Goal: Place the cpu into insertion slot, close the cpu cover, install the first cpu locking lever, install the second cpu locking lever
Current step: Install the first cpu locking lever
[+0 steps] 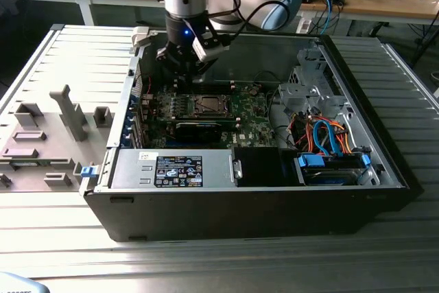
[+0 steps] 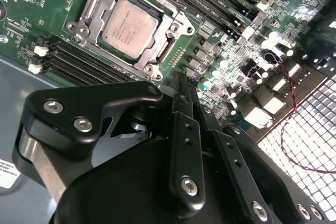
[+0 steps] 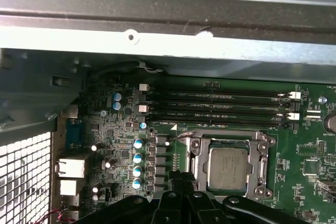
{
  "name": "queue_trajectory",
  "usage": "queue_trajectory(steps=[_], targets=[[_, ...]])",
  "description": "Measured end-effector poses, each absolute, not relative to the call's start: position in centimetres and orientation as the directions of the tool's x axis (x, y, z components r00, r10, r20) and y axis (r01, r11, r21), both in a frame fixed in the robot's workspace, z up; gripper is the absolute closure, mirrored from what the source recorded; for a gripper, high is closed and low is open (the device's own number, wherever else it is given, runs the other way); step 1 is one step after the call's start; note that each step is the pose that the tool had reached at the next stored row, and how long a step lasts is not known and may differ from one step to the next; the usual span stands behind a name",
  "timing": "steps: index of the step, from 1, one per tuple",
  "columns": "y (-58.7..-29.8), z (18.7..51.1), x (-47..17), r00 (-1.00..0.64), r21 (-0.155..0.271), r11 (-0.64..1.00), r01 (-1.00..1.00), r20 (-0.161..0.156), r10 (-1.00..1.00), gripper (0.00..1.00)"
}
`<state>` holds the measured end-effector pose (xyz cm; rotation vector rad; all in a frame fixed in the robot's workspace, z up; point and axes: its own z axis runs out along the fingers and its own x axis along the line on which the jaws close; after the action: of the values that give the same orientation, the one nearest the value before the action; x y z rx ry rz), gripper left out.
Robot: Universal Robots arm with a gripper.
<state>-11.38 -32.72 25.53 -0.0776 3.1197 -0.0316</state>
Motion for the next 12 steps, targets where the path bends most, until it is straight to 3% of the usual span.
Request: queue_trajectory(steps=[12], targets=[[-32.71,25.52,-12.11,-0.999,-0.02,0.999,-0.05,-0.02,-0.05,0.89]])
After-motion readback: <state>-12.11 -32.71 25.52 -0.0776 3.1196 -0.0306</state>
